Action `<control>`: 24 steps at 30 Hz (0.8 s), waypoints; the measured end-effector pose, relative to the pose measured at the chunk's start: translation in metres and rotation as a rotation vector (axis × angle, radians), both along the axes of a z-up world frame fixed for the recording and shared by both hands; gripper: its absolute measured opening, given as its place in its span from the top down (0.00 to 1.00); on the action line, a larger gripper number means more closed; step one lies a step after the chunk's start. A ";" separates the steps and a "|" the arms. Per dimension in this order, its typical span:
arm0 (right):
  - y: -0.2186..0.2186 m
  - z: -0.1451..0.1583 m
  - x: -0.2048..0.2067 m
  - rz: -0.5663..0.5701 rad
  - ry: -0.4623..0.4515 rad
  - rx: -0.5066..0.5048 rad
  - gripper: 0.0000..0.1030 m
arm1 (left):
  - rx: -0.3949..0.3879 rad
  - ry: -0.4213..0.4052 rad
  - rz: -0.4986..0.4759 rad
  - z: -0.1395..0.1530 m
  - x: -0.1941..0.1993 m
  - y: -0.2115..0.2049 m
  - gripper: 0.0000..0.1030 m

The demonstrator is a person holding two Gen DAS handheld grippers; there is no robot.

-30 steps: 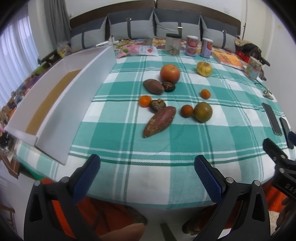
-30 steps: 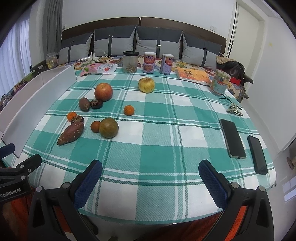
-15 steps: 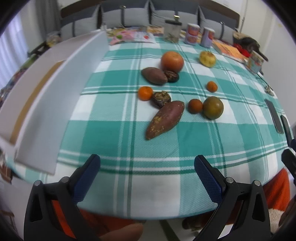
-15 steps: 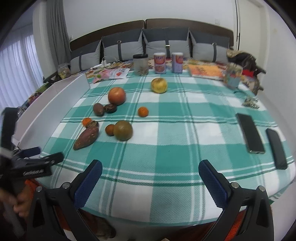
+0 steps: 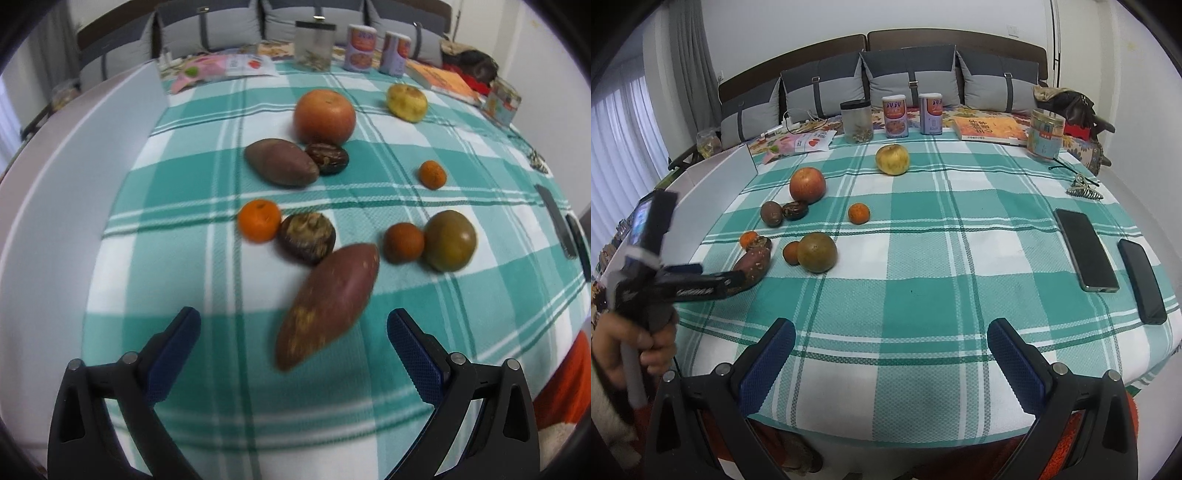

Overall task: Organize fruits
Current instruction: 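Lower the left tool and grasp the red sweet potato while the right tool grasps a small orange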

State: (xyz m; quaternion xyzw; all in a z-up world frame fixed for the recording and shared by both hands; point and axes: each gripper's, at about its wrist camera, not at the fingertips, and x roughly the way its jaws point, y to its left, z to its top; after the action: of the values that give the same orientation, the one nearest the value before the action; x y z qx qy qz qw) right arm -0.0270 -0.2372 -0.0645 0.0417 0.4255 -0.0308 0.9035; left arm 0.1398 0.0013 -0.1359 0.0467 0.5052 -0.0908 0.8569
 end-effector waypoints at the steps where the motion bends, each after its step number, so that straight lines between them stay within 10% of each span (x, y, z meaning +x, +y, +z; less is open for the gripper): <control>1: 0.001 -0.001 0.000 0.001 0.003 -0.002 0.00 | 0.001 0.009 -0.015 -0.004 0.005 -0.003 0.01; 20: -0.007 -0.014 0.007 -0.019 0.063 0.022 0.00 | 0.043 0.112 -0.074 -0.021 0.028 -0.018 0.03; 22: -0.012 -0.014 0.008 -0.031 0.067 0.034 0.00 | 0.061 0.086 -0.097 -0.017 0.022 -0.020 0.16; 24: -0.020 -0.015 0.014 -0.038 0.081 0.060 0.00 | 0.034 0.105 -0.124 -0.016 0.019 -0.020 0.52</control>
State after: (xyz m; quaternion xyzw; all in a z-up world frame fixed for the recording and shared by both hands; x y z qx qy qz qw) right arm -0.0130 -0.2568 -0.0799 0.0756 0.4615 -0.0369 0.8832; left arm 0.1589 -0.0187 -0.1522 0.0878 0.5472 -0.1375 0.8209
